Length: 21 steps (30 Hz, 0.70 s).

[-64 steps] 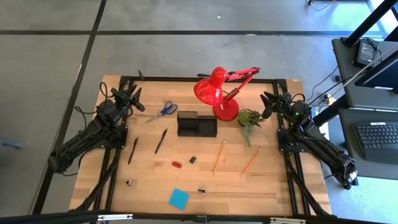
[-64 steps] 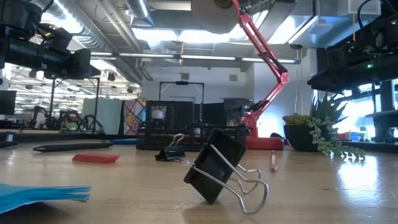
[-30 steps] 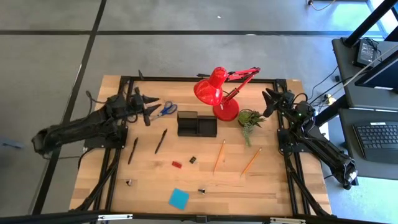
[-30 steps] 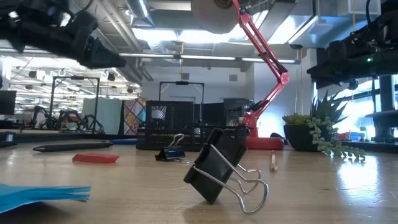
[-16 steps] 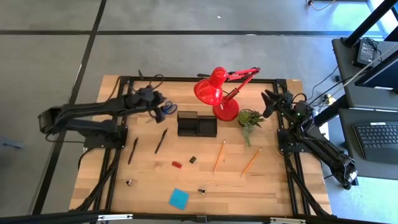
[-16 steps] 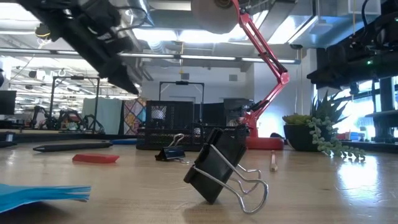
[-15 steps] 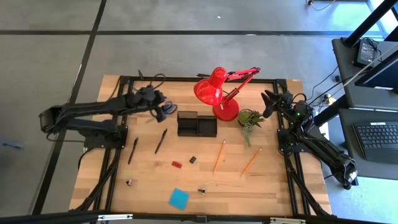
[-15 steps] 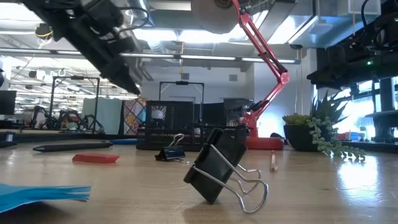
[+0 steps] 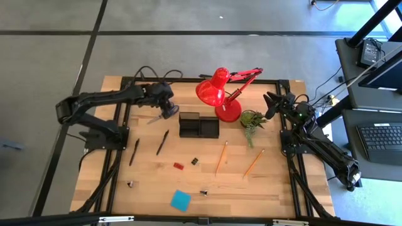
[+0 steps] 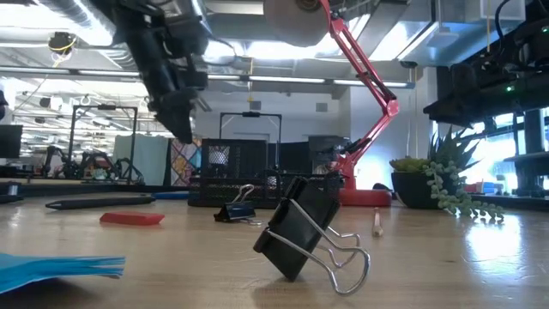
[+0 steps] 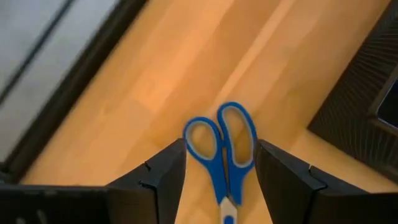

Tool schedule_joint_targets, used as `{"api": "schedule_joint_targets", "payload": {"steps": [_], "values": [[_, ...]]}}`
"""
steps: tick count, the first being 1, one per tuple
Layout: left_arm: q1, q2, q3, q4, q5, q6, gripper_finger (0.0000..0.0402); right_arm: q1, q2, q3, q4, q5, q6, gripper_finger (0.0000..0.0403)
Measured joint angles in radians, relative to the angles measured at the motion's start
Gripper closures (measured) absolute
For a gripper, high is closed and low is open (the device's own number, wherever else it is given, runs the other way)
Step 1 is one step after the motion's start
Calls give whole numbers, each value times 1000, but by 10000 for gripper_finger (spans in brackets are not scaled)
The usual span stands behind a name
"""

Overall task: Pick and place office supplies into organizer
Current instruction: Put the blue scissors into the black desk organizer

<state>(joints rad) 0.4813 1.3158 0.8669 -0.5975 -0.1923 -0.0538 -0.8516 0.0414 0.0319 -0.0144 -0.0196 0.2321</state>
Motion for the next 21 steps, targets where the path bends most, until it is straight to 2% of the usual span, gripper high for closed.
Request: {"api": "schedule_joint_targets", "payload": {"steps": [11,21], "values": [[57,156,18,-57,75,-15,220,0,0,0,-6,0,1,258],[65,284,18,15,74,-14,219,0,0,0,-6,0,-3,258]]}}
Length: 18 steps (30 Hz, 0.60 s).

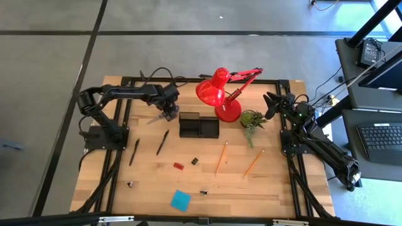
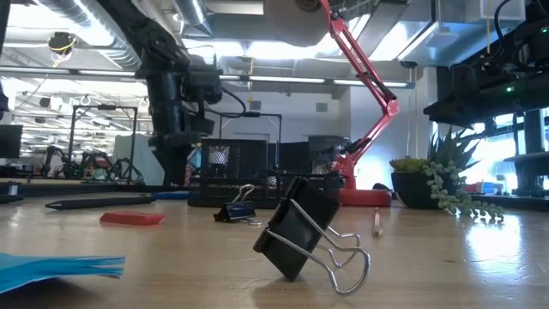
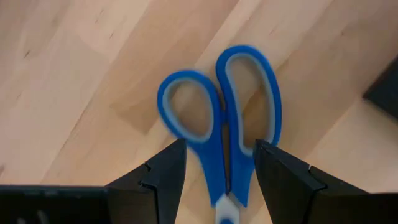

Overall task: Pick and place office supplies into organizer
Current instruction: Put the blue scissors into the black desk organizer

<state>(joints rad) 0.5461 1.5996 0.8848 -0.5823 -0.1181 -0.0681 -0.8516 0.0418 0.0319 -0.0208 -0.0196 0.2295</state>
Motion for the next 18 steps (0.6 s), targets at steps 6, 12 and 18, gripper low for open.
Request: {"api": "schedule_joint_targets", "payload": {"steps": [6,12,18], "values": [[0,18,0,58,-14,3,219,0,0,0,0,0,-2,258],[0,18,0,63,-37,3,219,0,0,0,0,0,-5,258],[-2,18,0,70,-14,11,219,0,0,0,0,0,-27,258]]}}
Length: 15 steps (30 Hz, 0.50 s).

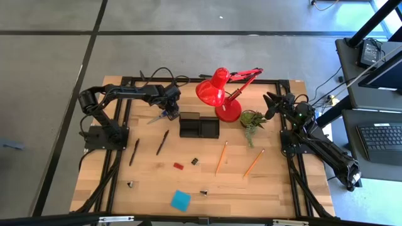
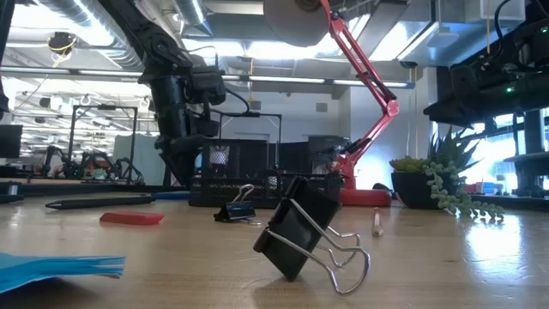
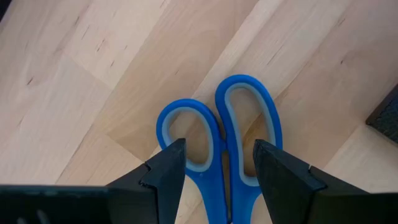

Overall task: Pick and place office supplies into organizer
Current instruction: Put the blue scissors into the black desk organizer

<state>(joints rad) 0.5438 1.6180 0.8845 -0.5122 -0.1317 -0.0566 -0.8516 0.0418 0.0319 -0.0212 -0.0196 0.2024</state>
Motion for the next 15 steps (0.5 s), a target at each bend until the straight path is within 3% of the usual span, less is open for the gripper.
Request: {"api": "schedule_joint_targets", "payload": {"steps": [15], "values": [[5,91,3,28,-4,-11,220,0,0,0,0,0,-2,258]]}}
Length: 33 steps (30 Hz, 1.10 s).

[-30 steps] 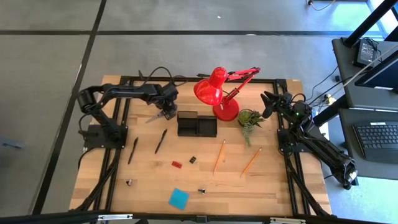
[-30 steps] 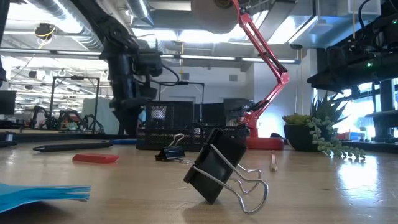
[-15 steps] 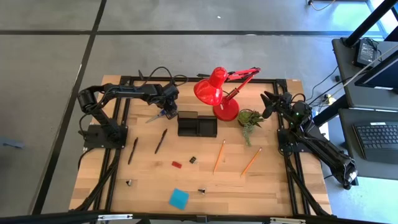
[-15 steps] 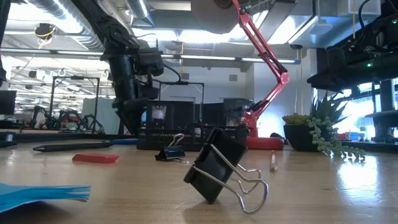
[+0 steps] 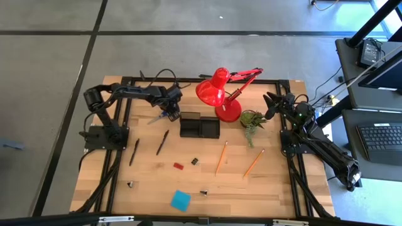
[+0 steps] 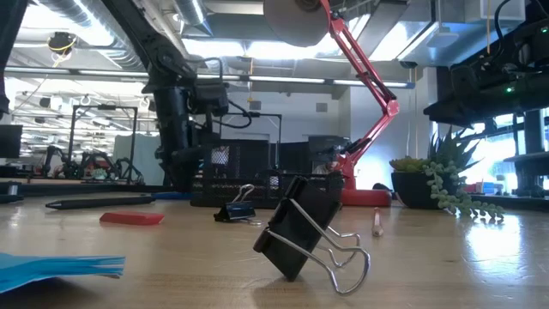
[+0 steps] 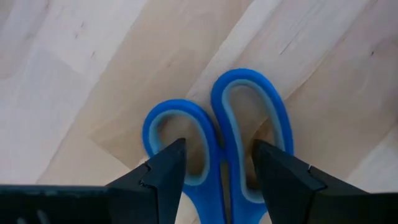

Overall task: Pick and place office supplies into organizer
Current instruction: Put the blue scissors into the black desk organizer

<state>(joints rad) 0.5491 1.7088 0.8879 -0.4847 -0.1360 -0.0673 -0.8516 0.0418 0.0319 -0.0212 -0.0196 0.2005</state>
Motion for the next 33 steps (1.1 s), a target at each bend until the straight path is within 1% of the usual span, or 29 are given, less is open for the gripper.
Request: {"api": "schedule_joint_targets", "payload": {"steps": [7,11,14,24,27,33], "values": [[10,31,2,-5,39,2,220,0,0,0,0,0,0,258],[10,31,1,-5,39,2,223,0,0,0,0,0,0,258],[9,32,1,-4,32,2,237,0,0,0,0,0,0,258],[7,32,-2,3,29,2,306,0,0,0,0,0,0,258],[7,32,-2,10,19,2,315,0,0,0,0,0,0,258],[7,24,-5,16,11,25,319,0,0,0,-5,0,0,258]]}}
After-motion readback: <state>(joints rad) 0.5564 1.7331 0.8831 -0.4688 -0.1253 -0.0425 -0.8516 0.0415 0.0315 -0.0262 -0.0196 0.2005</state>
